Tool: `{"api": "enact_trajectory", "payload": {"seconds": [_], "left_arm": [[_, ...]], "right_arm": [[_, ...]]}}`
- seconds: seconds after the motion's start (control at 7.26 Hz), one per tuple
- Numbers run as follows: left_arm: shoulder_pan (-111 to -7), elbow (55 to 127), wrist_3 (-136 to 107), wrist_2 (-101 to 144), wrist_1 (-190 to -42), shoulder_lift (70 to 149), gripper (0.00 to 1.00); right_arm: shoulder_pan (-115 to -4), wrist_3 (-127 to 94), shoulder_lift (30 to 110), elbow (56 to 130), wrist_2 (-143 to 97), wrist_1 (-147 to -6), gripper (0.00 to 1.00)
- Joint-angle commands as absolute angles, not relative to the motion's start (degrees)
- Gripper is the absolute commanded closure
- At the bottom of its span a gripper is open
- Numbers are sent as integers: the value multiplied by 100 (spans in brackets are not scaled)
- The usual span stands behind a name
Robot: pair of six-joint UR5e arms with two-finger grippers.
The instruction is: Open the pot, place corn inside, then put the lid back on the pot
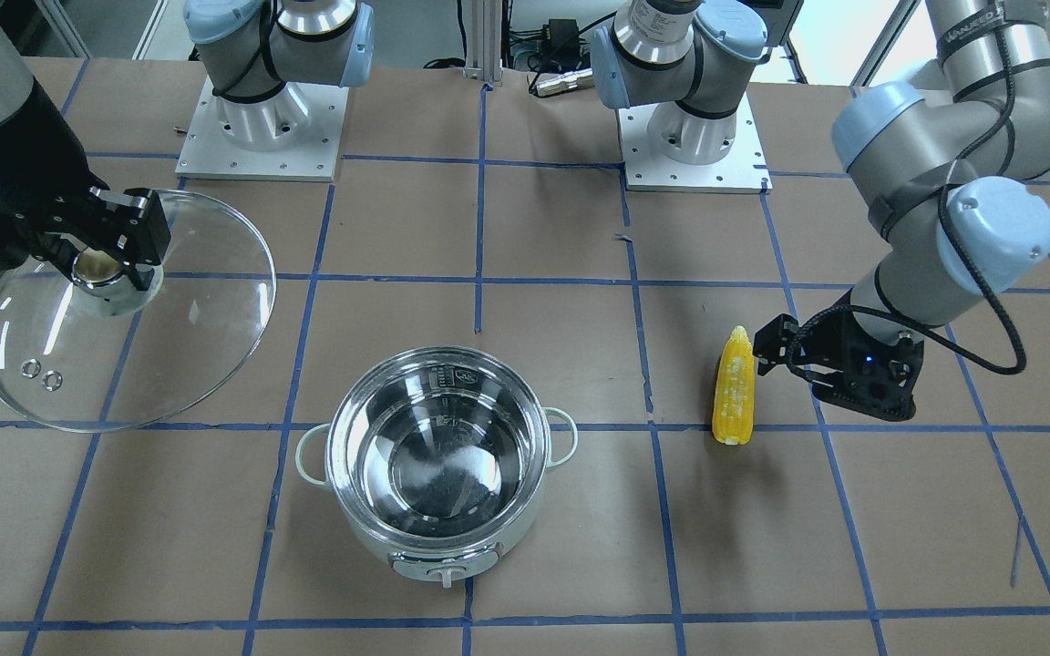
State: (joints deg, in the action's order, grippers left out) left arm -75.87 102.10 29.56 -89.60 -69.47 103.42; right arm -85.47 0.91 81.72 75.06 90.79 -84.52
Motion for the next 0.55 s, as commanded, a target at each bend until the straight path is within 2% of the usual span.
{"api": "enact_trajectory", "payload": {"seconds": [0.0,0.41], "left_arm": [[-7620,10790,2245,-8947,-6768,10284,0],[-7620,11626,1986,-8938,-5445,10370,0]], "right_arm": [[-8578,53,8174,7506,9062,-8446,75],[-8587,53,8183,7488,9035,-8411,74]]}}
